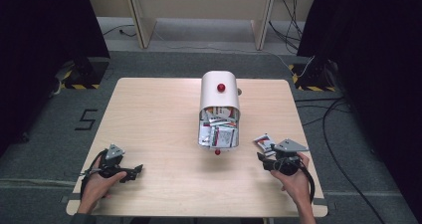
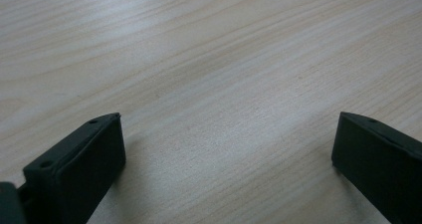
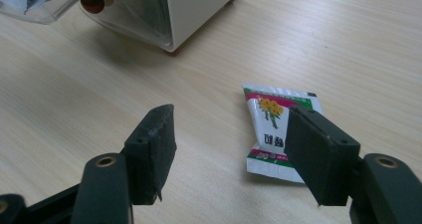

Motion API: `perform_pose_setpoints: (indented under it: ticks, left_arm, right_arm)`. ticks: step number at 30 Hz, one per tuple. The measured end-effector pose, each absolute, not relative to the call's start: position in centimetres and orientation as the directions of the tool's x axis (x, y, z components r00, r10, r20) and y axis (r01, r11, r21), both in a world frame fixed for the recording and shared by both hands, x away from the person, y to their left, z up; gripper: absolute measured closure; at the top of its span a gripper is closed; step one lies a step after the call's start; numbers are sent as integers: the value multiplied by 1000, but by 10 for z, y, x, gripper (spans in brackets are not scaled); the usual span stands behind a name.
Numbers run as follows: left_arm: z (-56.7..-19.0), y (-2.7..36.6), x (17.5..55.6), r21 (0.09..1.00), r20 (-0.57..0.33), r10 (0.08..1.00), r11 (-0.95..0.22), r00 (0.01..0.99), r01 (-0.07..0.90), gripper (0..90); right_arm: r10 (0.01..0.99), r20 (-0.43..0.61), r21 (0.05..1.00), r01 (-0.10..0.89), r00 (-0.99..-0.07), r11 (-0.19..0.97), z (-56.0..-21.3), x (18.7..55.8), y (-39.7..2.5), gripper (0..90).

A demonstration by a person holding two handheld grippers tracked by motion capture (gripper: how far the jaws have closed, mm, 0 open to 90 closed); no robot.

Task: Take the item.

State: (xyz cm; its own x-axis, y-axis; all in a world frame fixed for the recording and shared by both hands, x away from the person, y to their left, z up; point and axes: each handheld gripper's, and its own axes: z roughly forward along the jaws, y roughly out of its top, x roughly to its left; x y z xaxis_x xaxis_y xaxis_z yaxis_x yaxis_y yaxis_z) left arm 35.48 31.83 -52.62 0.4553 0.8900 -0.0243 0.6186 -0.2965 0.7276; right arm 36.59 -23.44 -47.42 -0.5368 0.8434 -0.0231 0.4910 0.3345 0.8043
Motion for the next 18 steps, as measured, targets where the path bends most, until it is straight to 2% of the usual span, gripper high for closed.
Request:
perform_pose_setpoints:
  ticks: [18]
  left_arm:
    - [-526, 318, 354, 728, -24, 891, -295, 454, 619, 0]
  right_arm:
    - [838, -7, 794, 506, -546, 336, -492, 340, -233, 300]
